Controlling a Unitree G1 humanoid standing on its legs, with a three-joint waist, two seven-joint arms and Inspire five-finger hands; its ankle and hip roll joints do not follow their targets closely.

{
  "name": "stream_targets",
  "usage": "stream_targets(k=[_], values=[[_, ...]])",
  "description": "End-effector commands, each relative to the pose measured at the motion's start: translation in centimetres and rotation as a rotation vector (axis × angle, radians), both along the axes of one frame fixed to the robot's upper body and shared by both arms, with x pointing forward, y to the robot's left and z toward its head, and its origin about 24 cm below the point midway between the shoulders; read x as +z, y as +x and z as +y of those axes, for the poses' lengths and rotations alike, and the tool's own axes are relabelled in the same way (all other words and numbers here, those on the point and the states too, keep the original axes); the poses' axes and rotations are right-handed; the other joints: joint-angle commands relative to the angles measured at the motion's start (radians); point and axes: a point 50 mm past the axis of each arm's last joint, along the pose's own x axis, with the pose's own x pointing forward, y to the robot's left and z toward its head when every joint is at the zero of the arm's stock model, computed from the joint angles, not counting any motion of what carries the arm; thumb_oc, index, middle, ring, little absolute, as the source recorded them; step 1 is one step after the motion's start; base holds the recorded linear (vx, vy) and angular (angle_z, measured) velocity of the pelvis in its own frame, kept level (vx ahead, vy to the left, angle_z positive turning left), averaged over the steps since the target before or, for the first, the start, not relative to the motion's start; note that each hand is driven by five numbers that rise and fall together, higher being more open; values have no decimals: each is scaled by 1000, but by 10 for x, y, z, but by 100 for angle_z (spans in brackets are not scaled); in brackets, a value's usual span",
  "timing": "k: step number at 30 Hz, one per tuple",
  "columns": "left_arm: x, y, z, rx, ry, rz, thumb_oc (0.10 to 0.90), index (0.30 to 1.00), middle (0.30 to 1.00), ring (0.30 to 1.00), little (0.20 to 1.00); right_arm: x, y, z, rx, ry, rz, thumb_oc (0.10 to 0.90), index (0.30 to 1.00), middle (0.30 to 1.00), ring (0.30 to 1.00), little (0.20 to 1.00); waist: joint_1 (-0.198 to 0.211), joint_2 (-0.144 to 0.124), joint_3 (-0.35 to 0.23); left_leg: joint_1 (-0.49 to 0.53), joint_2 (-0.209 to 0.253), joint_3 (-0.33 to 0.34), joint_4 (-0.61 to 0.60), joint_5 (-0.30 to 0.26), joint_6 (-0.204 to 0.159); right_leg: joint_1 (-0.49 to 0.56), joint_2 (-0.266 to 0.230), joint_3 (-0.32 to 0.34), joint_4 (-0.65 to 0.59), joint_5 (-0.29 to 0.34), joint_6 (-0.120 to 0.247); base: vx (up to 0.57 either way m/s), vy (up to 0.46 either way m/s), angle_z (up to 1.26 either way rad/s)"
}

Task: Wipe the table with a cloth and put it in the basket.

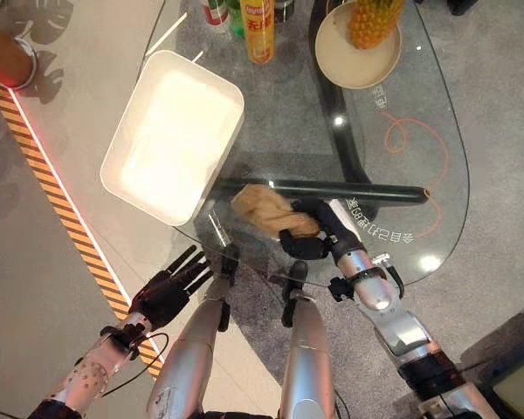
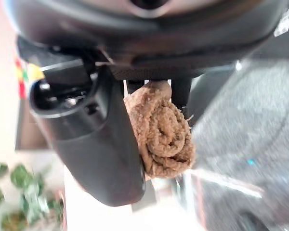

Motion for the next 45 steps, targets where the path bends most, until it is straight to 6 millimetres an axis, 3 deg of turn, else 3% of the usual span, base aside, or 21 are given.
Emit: stream_targets(k=[1, 5, 12, 17, 24, 32, 45], values=[[20, -13, -3, -59, -140, -97, 800, 900, 900, 900, 900, 69, -20, 28, 218, 145, -368, 100, 300, 300, 300, 200, -17, -18, -24, 12, -29, 113, 138, -164, 50, 56, 70, -26, -171, 119, 30, 0, 0, 0], [32, -12, -11, -107, -208, -129, 800, 900, 900, 900, 900, 72, -35, 39, 317, 217, -406, 100, 300, 300, 300, 200, -27, -26, -24, -2, -29, 121, 147, -167, 54, 39, 77, -14, -166, 121, 31, -2, -3, -1], [51, -11, -28, -231, -285, -177, 800, 900, 900, 900, 900, 74, -40, 54, 428, 179, -388, 100, 300, 300, 300, 200, -35, -34, -24, -18, -27, 137, 147, -159, 54, 29, 81, -2, -178, 130, 28, -13, -1, -9], [67, -8, -41, -291, -410, -211, 800, 900, 900, 900, 900, 78, -45, 76, 564, 173, -389, 100, 300, 300, 300, 200, -37, -40, -24, -27, -26, 141, 152, -157, 52, 25, 81, 2, -183, 135, 27, -1, 0, -1], [79, -2, -48, -292, -443, -240, 800, 900, 900, 900, 900, 81, -50, 101, 700, 170, -366, 100, 300, 300, 300, 200, -39, -51, -24, -33, -24, 146, 152, -153, 48, 20, 85, 8, -187, 138, 25, 0, 0, 0], [85, -1, -55, -278, -598, -267, 800, 900, 900, 900, 900, 53, -33, 101, 533, 119, -227, 100, 300, 300, 300, 200, -36, -53, -24, -36, -23, 149, 151, -151, 43, 20, 85, 6, -191, 134, 18, 0, 0, 0], [97, 1, -54, -248, -671, -410, 800, 900, 900, 900, 900, 34, -25, 93, 394, -72, -158, 100, 300, 300, 300, 200, -40, -50, -24, -29, -25, 155, 138, -147, 39, 25, 83, 3, -198, 133, 12, 2, 5, 0]])
